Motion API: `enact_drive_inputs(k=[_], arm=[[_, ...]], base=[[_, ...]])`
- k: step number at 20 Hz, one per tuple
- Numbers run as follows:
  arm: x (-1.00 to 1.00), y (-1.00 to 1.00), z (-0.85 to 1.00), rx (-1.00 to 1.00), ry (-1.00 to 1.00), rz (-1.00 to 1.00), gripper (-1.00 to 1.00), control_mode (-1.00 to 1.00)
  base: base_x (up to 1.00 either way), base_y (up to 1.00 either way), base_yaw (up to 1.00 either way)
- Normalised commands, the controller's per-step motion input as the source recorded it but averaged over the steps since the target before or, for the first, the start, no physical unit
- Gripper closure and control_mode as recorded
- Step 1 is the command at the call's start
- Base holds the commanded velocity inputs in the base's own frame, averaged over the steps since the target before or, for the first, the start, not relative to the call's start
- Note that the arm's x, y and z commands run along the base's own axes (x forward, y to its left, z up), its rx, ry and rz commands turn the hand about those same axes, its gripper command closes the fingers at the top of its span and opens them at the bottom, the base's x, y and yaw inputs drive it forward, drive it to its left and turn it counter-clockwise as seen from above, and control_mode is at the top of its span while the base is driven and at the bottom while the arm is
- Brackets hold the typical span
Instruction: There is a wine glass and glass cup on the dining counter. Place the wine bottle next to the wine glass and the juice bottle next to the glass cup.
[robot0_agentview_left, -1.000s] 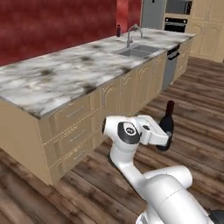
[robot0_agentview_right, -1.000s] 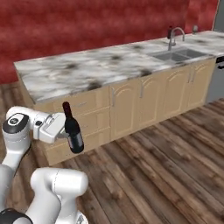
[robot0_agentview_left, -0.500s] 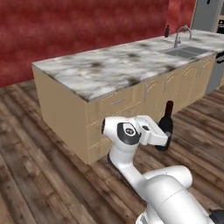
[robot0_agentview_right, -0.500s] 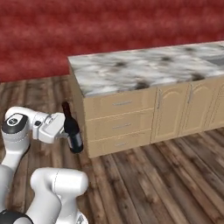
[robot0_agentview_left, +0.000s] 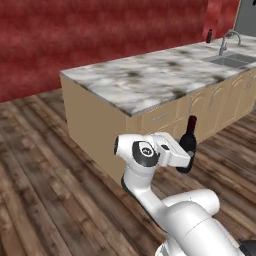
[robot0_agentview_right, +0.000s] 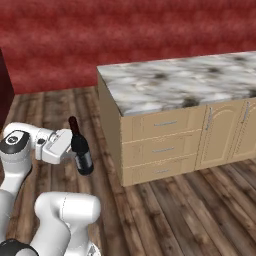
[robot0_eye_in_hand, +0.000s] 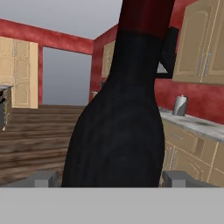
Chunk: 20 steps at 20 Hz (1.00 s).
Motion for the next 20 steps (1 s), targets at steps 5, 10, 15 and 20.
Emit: enact_drive_inputs(k=[5, 10, 15, 20], arm=[[0.00, 0.00, 0.00, 0.00, 0.00, 0.00, 1.00, 1.00], [0.00, 0.00, 0.00, 0.00, 0.00, 0.00, 1.00, 1.00], [0.00, 0.00, 0.00, 0.00, 0.00, 0.00, 1.00, 1.00], [0.00, 0.00, 0.00, 0.00, 0.00, 0.00, 1.00, 1.00]], base=[[0.57, 0.70, 0.00], [0.55, 0.72, 0.00], [0.43, 0.66, 0.08], [0.43, 0.66, 0.09]])
